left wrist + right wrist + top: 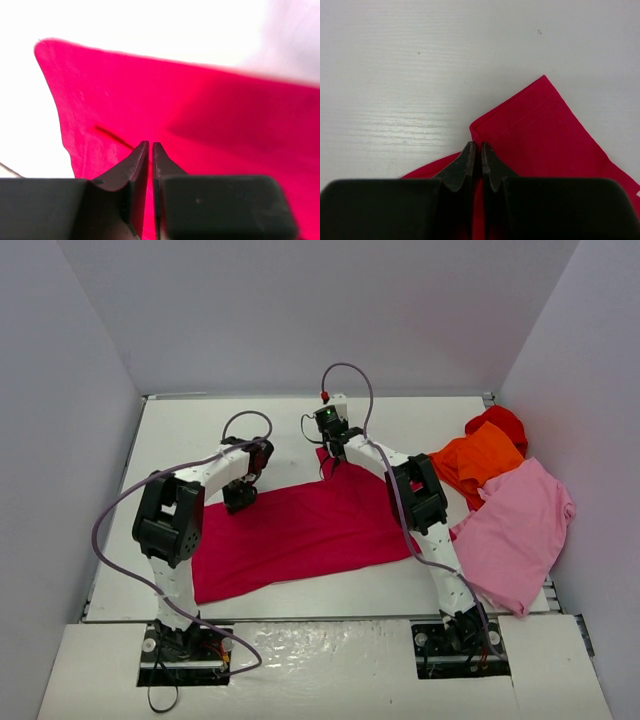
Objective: Fold and stack the t-shirts
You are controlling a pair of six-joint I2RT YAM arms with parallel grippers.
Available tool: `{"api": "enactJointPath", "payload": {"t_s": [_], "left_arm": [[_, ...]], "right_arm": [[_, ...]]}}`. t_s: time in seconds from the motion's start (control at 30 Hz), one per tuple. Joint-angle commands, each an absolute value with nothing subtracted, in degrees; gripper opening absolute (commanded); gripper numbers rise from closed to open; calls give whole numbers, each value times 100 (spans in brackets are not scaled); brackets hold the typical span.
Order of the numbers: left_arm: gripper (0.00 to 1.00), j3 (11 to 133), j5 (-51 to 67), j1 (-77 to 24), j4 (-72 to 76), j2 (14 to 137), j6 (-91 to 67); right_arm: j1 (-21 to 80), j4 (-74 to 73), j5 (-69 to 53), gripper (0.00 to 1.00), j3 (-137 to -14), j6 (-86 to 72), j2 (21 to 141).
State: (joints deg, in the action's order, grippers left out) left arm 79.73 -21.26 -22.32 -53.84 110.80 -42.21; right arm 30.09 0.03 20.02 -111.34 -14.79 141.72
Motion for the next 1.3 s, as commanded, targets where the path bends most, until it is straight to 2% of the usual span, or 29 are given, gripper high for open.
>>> {"api": "enactJointPath", "payload": {"t_s": [0.0,0.1,0.17,0.23,0.33,0.47,0.93,1.13,1.2,1.27], "left_arm": [[2,8483,-2383,-1971,-5606,11005,-4176],[2,8665,-2490,-1799,-5676,11112,-4152],[6,8747,-2575,-1720,-5750,11174,-4164],[18,8778,-2596,-1663,-5813,11234,-4189],[46,8748,-2602,-1580,-5882,11304,-4274],[52,8637,-2569,-1559,-5879,11320,-4418],[54,8509,-2128,-1283,-5275,11953,-4525],[53,8363,-2047,-1245,-5115,11857,-4497],[46,8259,-1935,-1208,-5058,11781,-4447],[34,8156,-1804,-1179,-4958,11736,-4371]], "right_arm": [[2870,-1441,2150,0,-10591,-1362,14437],[2843,-1441,2148,0,-10481,-1344,14381],[2816,-1441,2137,0,-10387,-1336,14330],[2805,-1429,2136,0,-10331,-1332,14281],[2776,-1411,2121,0,-10273,-1327,14243],[2751,-1392,2031,0,-10274,-1327,14226],[2733,-1370,1880,0,-10134,-1336,14128],[2686,-1362,1898,0,-10037,-1366,14028],[2662,-1356,1911,0,-9949,-1384,13945],[2642,-1350,1923,0,-9895,-1397,13868]]}}
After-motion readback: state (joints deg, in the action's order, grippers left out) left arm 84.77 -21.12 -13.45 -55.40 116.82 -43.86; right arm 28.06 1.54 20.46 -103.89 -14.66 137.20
